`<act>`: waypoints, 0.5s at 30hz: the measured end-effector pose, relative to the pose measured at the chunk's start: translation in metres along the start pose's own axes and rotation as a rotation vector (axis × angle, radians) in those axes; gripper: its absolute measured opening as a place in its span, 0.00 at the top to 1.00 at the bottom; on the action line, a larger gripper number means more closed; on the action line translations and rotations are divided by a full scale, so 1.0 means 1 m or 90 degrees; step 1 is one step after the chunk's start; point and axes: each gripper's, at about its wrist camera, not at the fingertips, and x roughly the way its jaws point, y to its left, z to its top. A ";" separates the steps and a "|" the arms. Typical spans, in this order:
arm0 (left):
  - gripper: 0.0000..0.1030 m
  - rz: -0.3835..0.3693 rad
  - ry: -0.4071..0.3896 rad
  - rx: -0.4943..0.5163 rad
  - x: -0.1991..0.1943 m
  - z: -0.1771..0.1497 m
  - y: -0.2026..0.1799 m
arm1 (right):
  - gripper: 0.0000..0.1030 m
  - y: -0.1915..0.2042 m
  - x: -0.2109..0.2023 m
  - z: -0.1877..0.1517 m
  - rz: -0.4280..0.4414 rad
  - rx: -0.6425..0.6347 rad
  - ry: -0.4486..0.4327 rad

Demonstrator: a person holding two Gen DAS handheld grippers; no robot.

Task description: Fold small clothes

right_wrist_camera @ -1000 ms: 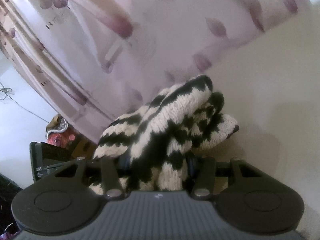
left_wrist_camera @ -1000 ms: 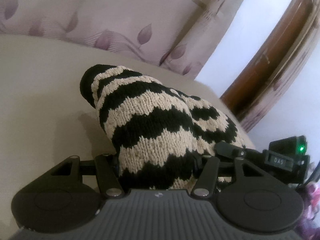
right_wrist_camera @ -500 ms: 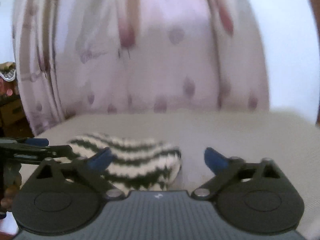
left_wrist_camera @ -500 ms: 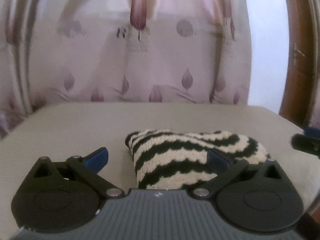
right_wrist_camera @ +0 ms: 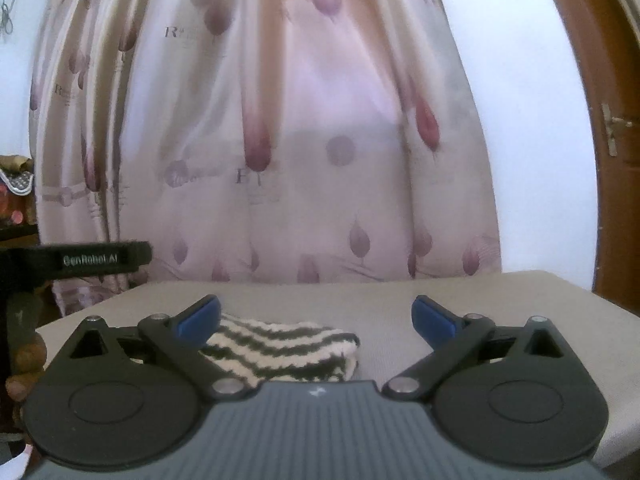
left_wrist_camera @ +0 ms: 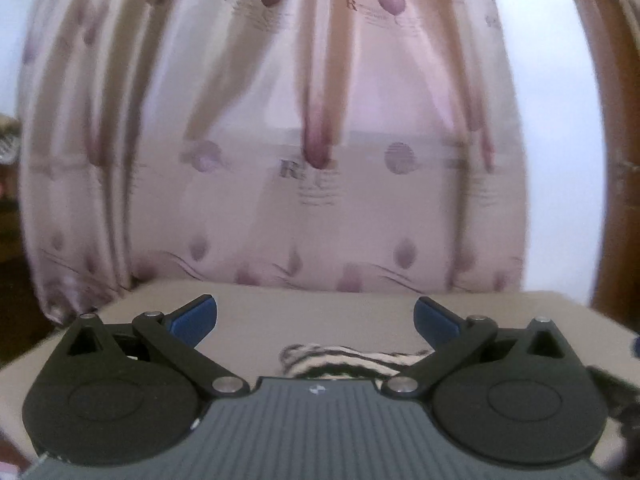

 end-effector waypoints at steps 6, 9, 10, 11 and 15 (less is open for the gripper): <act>0.00 -0.028 0.022 -0.009 -0.011 0.004 -0.001 | 0.00 0.006 -0.014 0.002 0.004 -0.006 -0.007; 0.00 -0.030 0.033 -0.011 -0.012 0.001 0.000 | 0.00 0.008 -0.017 0.002 0.009 -0.005 -0.004; 0.00 -0.031 0.036 -0.014 -0.013 0.000 0.000 | 0.00 0.008 -0.017 0.003 0.006 -0.005 -0.004; 0.00 -0.029 0.037 -0.013 -0.015 -0.002 -0.001 | 0.00 0.008 -0.019 0.003 0.005 -0.003 -0.003; 0.00 -0.033 0.045 -0.010 -0.016 -0.007 -0.002 | 0.00 0.008 -0.020 0.004 -0.001 -0.007 0.000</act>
